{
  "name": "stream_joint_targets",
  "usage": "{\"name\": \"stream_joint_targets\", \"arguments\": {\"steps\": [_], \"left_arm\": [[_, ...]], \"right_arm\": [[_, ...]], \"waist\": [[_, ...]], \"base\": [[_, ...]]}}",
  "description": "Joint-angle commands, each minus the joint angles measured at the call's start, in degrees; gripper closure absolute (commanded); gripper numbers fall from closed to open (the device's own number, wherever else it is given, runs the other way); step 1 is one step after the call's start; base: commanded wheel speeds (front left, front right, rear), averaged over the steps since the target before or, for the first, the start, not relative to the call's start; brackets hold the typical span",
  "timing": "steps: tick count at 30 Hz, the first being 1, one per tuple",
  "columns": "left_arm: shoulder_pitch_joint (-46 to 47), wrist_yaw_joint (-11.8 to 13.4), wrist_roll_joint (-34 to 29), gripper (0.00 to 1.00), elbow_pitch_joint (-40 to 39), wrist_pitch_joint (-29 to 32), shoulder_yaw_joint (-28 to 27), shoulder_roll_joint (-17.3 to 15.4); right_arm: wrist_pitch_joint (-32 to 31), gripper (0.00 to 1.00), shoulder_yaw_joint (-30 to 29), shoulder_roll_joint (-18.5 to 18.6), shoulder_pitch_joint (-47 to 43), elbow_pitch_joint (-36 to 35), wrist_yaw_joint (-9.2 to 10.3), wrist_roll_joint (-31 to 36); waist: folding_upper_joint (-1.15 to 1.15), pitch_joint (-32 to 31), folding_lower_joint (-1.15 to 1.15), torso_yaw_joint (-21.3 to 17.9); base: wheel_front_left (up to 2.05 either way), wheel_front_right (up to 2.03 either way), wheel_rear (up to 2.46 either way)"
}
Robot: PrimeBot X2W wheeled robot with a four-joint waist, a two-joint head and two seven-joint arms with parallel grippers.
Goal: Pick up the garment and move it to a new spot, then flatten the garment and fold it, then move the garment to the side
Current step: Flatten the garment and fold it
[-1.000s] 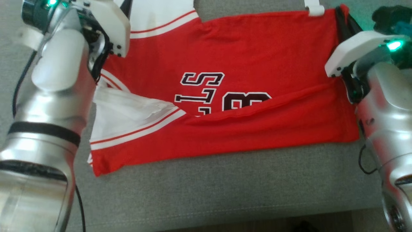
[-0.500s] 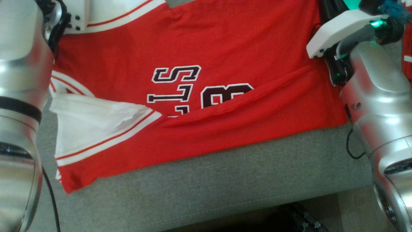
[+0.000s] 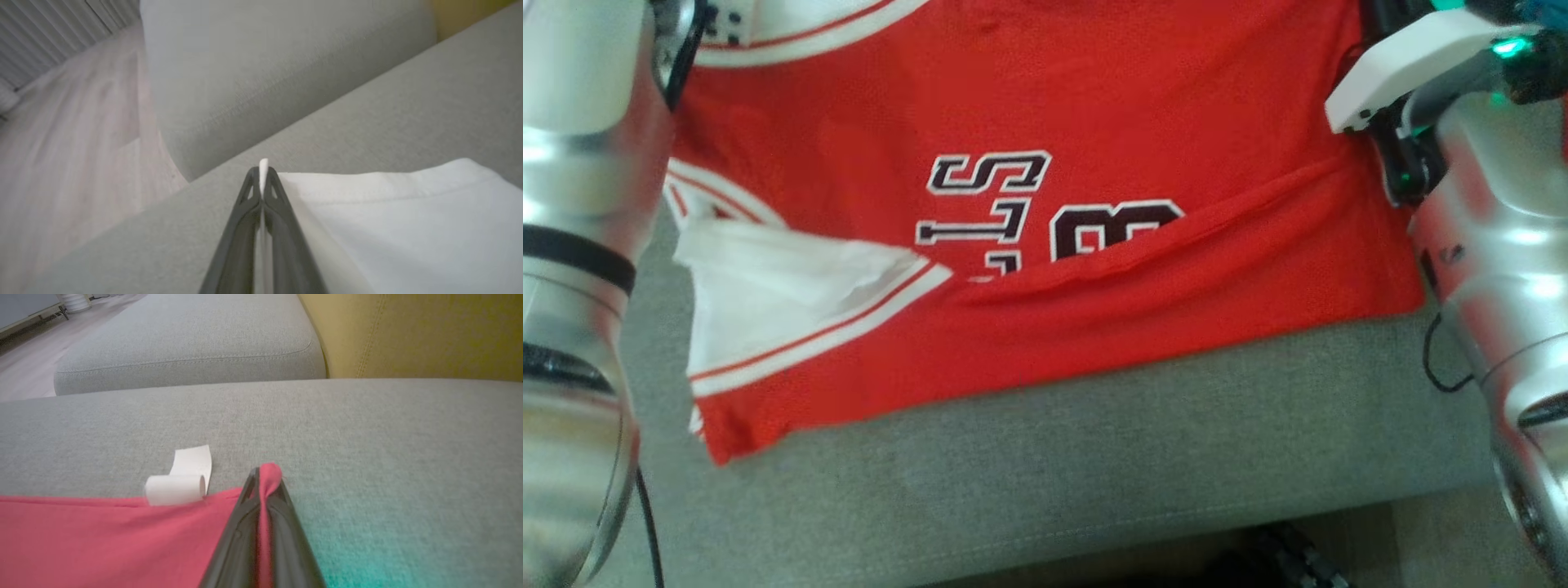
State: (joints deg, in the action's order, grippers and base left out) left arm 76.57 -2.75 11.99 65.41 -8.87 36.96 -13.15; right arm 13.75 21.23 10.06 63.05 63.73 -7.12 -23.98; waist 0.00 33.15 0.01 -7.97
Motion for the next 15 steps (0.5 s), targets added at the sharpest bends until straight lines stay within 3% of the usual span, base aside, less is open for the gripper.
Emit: {"name": "stream_joint_targets", "arguments": {"steps": [1, 11, 15], "left_arm": [[4.27, 1.53, -0.17, 1.0, -2.07, -1.82, -0.81, -1.92], [-2.16, 4.54, 2.3, 1.0, -3.57, -5.97, -2.46, 0.09], [-10.38, 5.91, 3.48, 1.0, -10.0, -6.09, -3.86, 0.78]], "right_arm": [[0.99, 1.0, -0.49, 0.36, 1.57, -0.76, -0.36, 0.51], [1.23, 1.0, -9.49, 1.94, -3.02, -4.1, -0.36, 4.88], [1.24, 1.0, -12.33, 1.57, -9.44, -7.92, -0.36, 5.86]], "waist": [[0.0, -1.19, -0.01, 1.31], [0.0, -7.32, -0.01, 5.37], [0.0, -10.26, -0.01, 6.34]], "base": [[0.0, 0.0, 0.0], [0.0, 0.0, 0.0], [0.0, 0.0, 0.0]]}}
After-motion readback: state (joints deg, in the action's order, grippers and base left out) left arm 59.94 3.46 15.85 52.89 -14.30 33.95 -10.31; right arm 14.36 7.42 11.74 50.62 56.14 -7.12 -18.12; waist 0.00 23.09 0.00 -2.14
